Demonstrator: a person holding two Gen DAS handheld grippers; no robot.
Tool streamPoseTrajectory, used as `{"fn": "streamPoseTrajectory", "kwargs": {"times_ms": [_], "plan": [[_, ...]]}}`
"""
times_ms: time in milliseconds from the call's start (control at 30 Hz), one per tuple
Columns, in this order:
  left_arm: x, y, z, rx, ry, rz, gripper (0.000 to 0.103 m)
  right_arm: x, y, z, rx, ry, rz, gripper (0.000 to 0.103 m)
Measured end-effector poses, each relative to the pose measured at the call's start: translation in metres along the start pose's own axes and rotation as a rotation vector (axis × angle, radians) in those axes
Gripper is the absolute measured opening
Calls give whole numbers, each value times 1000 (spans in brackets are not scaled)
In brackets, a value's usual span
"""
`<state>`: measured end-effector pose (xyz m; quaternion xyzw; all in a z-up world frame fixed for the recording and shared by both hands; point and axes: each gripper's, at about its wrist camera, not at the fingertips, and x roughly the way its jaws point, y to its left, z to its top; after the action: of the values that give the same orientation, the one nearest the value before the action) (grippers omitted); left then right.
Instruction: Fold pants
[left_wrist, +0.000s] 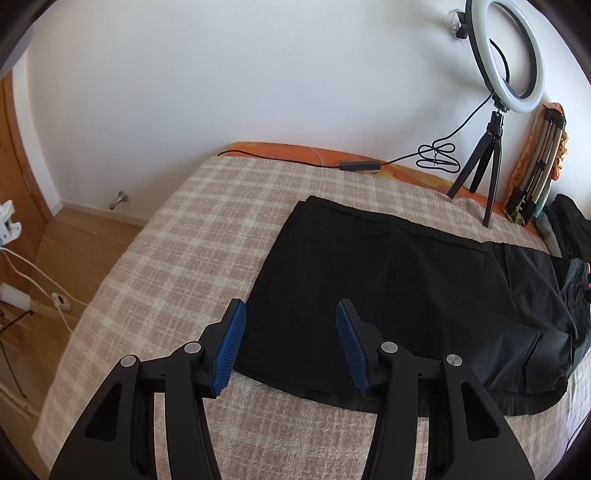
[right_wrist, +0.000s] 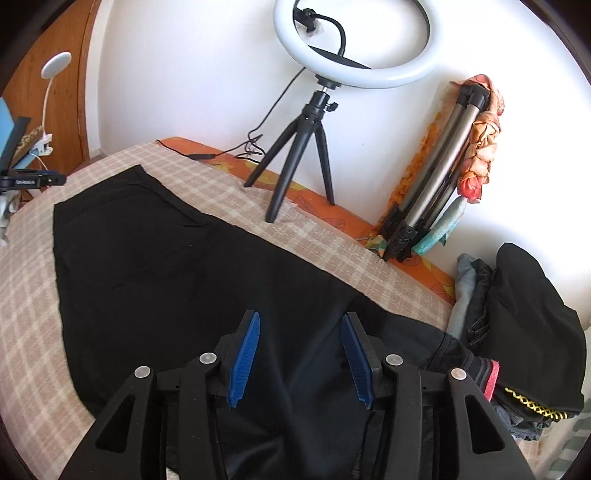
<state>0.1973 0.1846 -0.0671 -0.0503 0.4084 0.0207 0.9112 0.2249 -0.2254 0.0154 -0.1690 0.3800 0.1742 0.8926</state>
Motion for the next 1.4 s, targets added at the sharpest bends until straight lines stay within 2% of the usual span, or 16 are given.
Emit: {"fn": "streamPoseTrajectory", "kwargs": {"times_ms": [200, 300, 467, 533, 600, 633, 767, 867, 967, 1067, 1100, 1167, 1233, 1333, 1367, 1400], "plan": [[24, -10, -20, 45, 77, 6, 50, -18, 61, -36, -58, 48, 185, 48], [25, -11, -22, 60, 78, 13, 50, -4, 85, -44, -98, 94, 176, 47], [25, -1, -22, 27, 67, 18, 50, 21, 104, -51, -134, 167, 175, 46], [26, 2, -22, 27, 66, 31, 50, 26, 108, -55, -145, 185, 178, 37], [28, 8, -23, 12, 68, 43, 50, 27, 108, -57, -136, 192, 172, 15], [29, 12, -23, 0, 68, 46, 50, 27, 109, -58, -141, 192, 162, 11], [31, 20, -23, -19, 63, 79, 50, 9, 104, -62, -149, 174, 205, 1], [31, 22, -22, -20, 58, 115, 50, -5, 94, -65, -136, 135, 214, 0], [28, 19, -18, 10, 47, 162, 50, -1, 100, -69, -174, 166, 219, 1], [13, 6, -14, 36, 3, 125, 50, -5, 108, -72, -193, 155, 219, 11], [8, -3, -11, 59, -9, 111, 50, -10, 107, -73, -172, 145, 239, 27], [-4, -24, -6, 115, -41, 80, 50, -23, 100, -75, -116, 105, 232, 39], [-15, -47, -4, 153, -64, 28, 50, -39, 89, -80, -46, 90, 213, 40], [-26, -83, -4, 179, -68, -97, 50, -58, 60, -94, 98, 69, 132, 51], [-29, -97, -5, 196, -68, -129, 50, -64, 47, -100, 152, 63, 95, 59], [-31, -112, -6, 217, -67, -161, 49, -69, 32, -106, 210, 54, 61, 63]]}}
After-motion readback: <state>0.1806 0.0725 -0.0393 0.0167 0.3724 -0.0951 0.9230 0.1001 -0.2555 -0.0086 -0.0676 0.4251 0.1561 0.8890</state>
